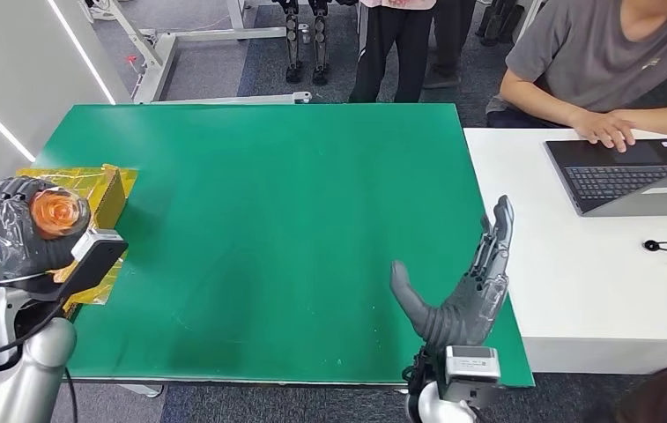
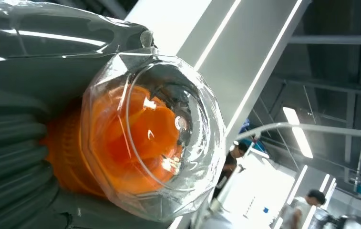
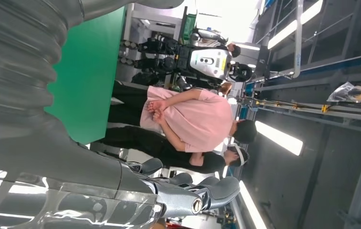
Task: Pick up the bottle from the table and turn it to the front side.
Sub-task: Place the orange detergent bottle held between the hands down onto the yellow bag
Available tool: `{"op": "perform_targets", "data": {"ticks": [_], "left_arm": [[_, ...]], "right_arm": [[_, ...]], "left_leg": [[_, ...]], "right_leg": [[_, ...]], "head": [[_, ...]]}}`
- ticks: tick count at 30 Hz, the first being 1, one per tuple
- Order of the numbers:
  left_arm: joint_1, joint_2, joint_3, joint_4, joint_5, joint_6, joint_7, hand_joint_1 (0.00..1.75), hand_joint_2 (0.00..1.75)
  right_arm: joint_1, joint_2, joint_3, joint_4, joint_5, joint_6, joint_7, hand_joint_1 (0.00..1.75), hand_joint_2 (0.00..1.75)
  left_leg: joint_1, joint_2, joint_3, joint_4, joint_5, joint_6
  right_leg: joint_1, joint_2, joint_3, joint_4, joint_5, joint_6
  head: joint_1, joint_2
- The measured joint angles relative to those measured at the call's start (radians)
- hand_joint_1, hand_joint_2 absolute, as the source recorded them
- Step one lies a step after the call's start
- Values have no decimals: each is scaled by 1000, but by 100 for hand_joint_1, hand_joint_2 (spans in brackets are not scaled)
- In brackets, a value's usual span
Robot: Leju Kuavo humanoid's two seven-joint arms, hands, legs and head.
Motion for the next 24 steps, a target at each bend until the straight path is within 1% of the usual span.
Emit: {"op": "perform_targets", "data": {"ticks": [2, 5, 8, 10, 12, 15, 19, 24], "left_arm": [[0, 31, 10, 2, -25, 0, 9, 175, 175], [2, 65, 16, 6, -85, -15, 34, 175, 175], [0, 96, 15, 38, -251, -74, 70, 175, 175], [-9, 110, 8, 93, -373, -133, 77, 175, 175], [-27, 117, -11, 169, -455, -196, 67, 175, 175], [-92, 133, -64, 337, -504, -263, 29, 175, 175], [-194, 157, -135, 574, -527, -282, 4, 175, 175], [-271, 171, -232, 803, -548, -292, 16, 175, 175]], "right_arm": [[-6, 0, 4, 6, -6, 0, 0, 0, 175], [-13, 0, 8, 13, -17, 0, 1, 0, 175], [-26, 0, 12, 20, -35, 8, 4, 0, 175], [-36, 0, 12, 25, -48, 30, 6, 0, 175], [-49, 0, 12, 34, -58, 49, 5, 0, 175], [-62, -1, 16, 45, -69, 41, 2, 0, 175], [-68, -3, 25, 58, -87, 45, 1, 0, 175], [-84, -7, 33, 75, -87, 50, 1, 0, 175]], "left_leg": [[0, 0, 0, 0, 0, 0], [0, 0, 0, 0, 0, 0], [0, 0, 0, 0, 0, 0], [0, 0, 0, 0, 0, -1], [0, 0, 0, 0, 1, -1], [0, 0, 0, 0, 2, -2], [0, 2, 0, 0, 2, -3], [0, 2, 0, 0, 2, -3]], "right_leg": [[0, 0, 0, 0, 0, 0], [0, 0, 0, 0, 0, 0], [0, 0, 0, 0, 0, 0], [0, 0, -1, 0, 0, 0], [0, 0, -1, 0, 1, -1], [0, 0, -1, 0, 1, -2], [0, 2, -2, 1, 3, -4], [0, 3, -3, 1, 3, -4]], "head": [[0, 0], [0, 0], [0, 0], [0, 0], [0, 0], [1, 0], [0, 0], [0, 0]]}}
